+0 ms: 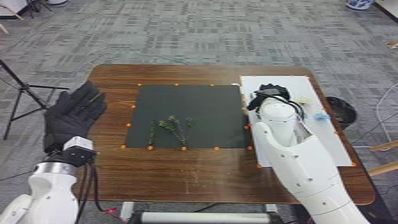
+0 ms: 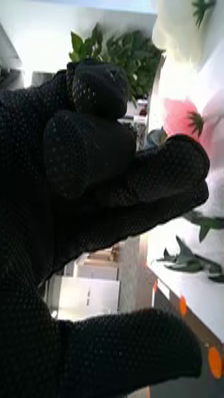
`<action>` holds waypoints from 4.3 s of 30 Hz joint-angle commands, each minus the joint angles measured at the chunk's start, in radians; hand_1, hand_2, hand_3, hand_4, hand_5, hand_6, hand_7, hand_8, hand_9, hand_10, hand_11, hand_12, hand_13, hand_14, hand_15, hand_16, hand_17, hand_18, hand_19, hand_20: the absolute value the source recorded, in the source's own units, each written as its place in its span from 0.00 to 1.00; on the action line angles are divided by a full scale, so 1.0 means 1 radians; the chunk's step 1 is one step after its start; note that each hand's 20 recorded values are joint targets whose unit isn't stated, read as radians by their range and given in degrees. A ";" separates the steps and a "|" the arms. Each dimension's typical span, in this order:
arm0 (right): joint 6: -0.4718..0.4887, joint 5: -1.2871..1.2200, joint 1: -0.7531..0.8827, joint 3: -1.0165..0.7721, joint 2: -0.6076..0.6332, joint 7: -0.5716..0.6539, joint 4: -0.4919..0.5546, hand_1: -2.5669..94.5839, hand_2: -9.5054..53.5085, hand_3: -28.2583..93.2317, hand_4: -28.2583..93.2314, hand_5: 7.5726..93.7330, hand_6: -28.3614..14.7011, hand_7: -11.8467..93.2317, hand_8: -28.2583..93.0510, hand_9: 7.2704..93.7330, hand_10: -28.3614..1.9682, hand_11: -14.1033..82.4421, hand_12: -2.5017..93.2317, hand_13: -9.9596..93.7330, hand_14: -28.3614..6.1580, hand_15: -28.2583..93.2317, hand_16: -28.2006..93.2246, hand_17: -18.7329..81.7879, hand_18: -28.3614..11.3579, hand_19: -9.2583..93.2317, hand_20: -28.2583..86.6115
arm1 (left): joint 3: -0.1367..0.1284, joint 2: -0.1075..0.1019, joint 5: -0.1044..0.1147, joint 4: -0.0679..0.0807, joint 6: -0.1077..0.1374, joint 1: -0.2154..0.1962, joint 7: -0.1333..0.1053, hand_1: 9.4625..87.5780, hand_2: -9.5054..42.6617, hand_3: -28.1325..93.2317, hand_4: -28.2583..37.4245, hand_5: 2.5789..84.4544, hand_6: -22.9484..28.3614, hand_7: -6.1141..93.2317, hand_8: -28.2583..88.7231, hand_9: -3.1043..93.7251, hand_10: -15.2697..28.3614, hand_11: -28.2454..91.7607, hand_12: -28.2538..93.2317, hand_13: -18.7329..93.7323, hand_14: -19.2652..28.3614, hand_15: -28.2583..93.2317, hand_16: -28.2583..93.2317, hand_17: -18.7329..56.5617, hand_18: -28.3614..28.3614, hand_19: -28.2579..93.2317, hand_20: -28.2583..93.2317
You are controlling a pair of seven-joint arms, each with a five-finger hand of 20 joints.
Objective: Arrange flowers
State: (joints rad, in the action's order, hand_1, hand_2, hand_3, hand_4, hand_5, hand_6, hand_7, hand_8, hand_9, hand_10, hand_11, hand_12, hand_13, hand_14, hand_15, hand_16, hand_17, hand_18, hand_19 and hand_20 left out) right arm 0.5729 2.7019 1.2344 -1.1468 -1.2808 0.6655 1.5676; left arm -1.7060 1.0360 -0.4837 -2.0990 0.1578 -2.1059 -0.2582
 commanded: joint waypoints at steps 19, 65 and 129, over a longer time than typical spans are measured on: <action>0.078 0.123 0.112 0.053 -0.068 -0.085 -0.046 0.38 0.00 0.77 0.07 0.76 0.55 0.35 0.18 0.81 0.42 0.61 0.40 0.86 0.58 0.81 0.55 0.65 0.10 1.00 0.51 | -0.045 0.002 0.021 0.000 0.023 0.006 -0.026 0.21 0.48 0.81 0.00 0.48 0.61 0.20 0.15 0.40 0.67 0.39 0.29 0.41 0.73 0.43 0.20 0.16 0.77 0.54 0.29; -0.364 -0.050 0.213 0.002 0.064 -0.080 0.308 0.50 0.00 0.84 0.20 0.82 0.55 0.56 0.43 0.91 0.56 0.58 0.48 0.96 0.73 0.76 0.56 0.76 0.18 1.00 0.50 | -0.045 0.021 0.022 -0.005 0.030 -0.027 -0.009 0.21 0.48 0.81 0.00 0.48 0.61 0.20 0.15 0.41 0.67 0.39 0.29 0.41 0.73 0.43 0.20 0.16 0.77 0.54 0.29; -0.073 0.058 0.358 0.130 -0.133 -0.089 0.316 0.50 0.00 0.80 0.15 0.77 0.60 0.58 0.41 0.87 0.52 0.61 0.45 0.92 0.69 0.77 0.57 0.71 0.13 1.00 0.52 | 0.008 0.005 0.031 0.004 0.058 0.019 0.005 0.21 0.48 0.81 0.00 0.48 0.61 0.20 0.15 0.41 0.67 0.40 0.29 0.41 0.74 0.44 0.20 0.16 0.77 0.54 0.30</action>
State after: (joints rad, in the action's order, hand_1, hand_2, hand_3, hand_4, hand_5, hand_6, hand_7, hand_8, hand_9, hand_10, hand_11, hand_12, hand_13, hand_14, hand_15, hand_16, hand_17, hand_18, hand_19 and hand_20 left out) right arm 0.4796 2.7301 1.5825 -1.0090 -1.4048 0.6012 1.8903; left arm -1.7165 1.0324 -0.4587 -2.0953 0.1949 -2.0864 -0.2651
